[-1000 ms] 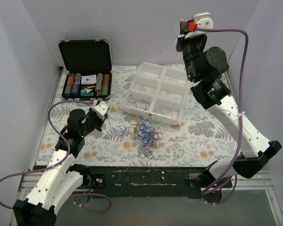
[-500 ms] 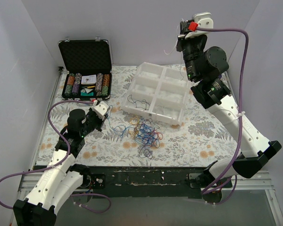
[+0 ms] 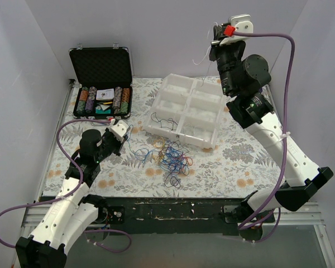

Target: Untangle the cables

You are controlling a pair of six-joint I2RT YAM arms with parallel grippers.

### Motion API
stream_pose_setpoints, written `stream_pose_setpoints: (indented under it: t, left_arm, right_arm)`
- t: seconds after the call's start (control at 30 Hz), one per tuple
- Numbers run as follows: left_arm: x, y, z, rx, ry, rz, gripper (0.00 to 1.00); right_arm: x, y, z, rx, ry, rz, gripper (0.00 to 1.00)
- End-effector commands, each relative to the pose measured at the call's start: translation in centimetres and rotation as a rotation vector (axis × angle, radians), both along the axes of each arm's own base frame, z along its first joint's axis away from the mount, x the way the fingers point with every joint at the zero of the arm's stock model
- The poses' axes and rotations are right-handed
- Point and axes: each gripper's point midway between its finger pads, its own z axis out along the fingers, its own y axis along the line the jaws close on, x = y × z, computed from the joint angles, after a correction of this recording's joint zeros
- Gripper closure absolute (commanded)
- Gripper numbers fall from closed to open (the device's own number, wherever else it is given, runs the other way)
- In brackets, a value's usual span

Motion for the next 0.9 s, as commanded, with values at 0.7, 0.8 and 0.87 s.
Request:
stream_pose_setpoints:
  t: [0.7,0.8,0.87]
  left_arm:
    - [0.2,0.0,1.1,-0.004,-0.033,0.0,1.0]
    - [0.2,0.0,1.3,-0.005,-0.034,0.0,1.0]
    - [0.2,0.0,1.3,-0.005,-0.034,-0.001,1.0]
  right_arm:
    - [-1.6,0.7,-0.6,0.068,0.028,0.122,0.99]
    - [-2.1,0.3,-0.1,0.077,0.018,0.126,0.99]
    - [-2.2,0.2,-0.4,0.074,0.024,0.123,0.99]
